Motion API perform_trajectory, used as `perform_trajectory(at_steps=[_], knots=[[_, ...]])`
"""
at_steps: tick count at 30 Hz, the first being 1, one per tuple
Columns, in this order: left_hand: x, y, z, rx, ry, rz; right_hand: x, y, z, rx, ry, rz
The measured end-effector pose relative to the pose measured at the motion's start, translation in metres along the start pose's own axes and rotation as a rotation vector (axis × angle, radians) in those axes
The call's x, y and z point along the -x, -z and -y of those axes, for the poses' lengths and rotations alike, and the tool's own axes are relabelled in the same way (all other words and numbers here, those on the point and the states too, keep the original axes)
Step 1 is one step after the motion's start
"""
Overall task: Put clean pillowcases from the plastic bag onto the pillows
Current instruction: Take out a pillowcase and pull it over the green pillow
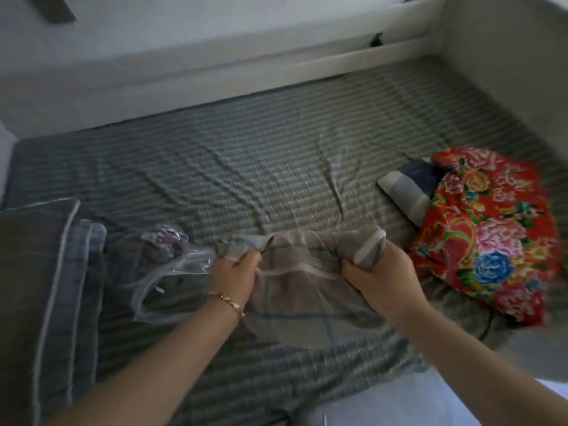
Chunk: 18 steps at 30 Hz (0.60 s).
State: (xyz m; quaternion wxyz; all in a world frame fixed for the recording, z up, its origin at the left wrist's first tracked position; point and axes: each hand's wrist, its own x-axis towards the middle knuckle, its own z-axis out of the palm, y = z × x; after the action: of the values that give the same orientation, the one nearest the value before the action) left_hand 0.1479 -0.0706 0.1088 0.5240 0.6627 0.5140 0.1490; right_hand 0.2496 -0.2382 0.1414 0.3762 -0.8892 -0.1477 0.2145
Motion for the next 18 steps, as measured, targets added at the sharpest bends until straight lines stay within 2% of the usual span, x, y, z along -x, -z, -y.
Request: perform_trajectory(at_steps=[5, 8, 9, 12, 18], knots=[[0.073, 0.093, 0.015, 0.052, -0.073, -0.071, 0.097, -0.008, 0.036, -0.022, 0.097, 0.083], [0.118, 0.131, 0.04, 0.088, -0.052, -0.122, 0.149, -0.022, 0.043, -0.026, 0.148, 0.147], [0.15, 0.164, 0.047, 0.1, -0.048, -0.167, 0.188, -0.03, 0.055, -0.023, 0.188, 0.161], [0.164, 0.195, 0.055, 0.128, -0.076, -0.186, 0.216, -0.039, 0.07, -0.065, 0.234, 0.144], [0.21, 0.32, 0.091, 0.225, -0.07, -0.292, 0.303, -0.09, 0.134, -0.054, 0.398, 0.209]])
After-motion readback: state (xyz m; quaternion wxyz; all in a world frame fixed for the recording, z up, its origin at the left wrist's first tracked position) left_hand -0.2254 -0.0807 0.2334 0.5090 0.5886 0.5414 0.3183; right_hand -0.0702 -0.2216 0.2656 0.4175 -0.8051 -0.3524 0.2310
